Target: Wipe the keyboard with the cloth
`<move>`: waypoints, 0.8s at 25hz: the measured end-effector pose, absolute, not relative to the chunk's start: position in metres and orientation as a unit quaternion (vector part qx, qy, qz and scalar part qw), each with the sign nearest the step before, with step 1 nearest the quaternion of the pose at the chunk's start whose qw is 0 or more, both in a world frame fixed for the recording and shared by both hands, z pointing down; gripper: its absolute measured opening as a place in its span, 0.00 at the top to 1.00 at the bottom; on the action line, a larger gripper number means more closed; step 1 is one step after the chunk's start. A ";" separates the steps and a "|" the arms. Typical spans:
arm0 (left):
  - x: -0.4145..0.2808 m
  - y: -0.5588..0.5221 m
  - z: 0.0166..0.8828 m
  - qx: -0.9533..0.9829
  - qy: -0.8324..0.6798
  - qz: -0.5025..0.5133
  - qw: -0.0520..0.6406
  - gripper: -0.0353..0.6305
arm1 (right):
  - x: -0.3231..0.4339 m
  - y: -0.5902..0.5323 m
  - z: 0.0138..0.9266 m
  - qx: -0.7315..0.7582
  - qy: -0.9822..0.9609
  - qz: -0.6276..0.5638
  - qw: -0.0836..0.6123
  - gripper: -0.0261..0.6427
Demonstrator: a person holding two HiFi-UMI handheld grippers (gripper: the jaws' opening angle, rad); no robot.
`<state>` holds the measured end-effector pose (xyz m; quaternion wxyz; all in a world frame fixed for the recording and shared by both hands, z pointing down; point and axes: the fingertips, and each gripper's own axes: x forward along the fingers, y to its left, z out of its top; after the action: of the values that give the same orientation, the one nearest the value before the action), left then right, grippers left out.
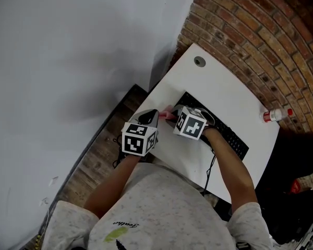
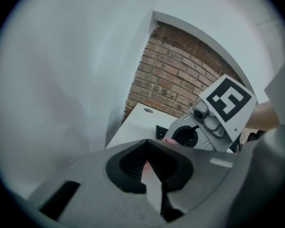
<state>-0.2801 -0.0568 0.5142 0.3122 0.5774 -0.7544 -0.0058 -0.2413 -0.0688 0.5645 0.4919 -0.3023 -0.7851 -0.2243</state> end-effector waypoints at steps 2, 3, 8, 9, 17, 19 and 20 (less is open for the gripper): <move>-0.274 -0.058 0.511 0.578 -0.755 -0.004 0.309 0.95 | -0.236 -0.065 0.560 -0.294 -0.799 -0.212 0.479 0.92; -0.271 -0.058 0.510 0.578 -0.756 -0.003 0.308 0.95 | -0.232 -0.063 0.558 -0.290 -0.807 -0.203 0.472 0.92; -0.258 -0.066 0.501 0.585 -0.754 0.002 0.299 0.95 | -0.213 -0.061 0.544 -0.254 -0.849 -0.158 0.436 0.92; -0.255 -0.068 0.498 0.587 -0.754 0.002 0.297 0.95 | -0.209 -0.062 0.539 -0.245 -0.859 -0.146 0.426 0.92; -0.216 -0.096 0.473 0.621 -0.734 0.009 0.276 0.95 | -0.163 -0.095 0.494 -0.137 -0.917 -0.080 0.365 0.92; -0.201 -0.104 0.469 0.634 -0.724 0.014 0.270 0.95 | -0.146 -0.106 0.486 -0.104 -0.928 -0.067 0.352 0.92; -0.193 -0.108 0.467 0.641 -0.719 0.017 0.268 0.95 | -0.136 -0.111 0.482 -0.087 -0.932 -0.061 0.345 0.92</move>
<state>-0.1928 -0.1084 0.4671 0.2676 0.6413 -0.7189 0.0168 -0.1363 -0.1113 0.4825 0.3454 -0.0867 -0.9324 -0.0610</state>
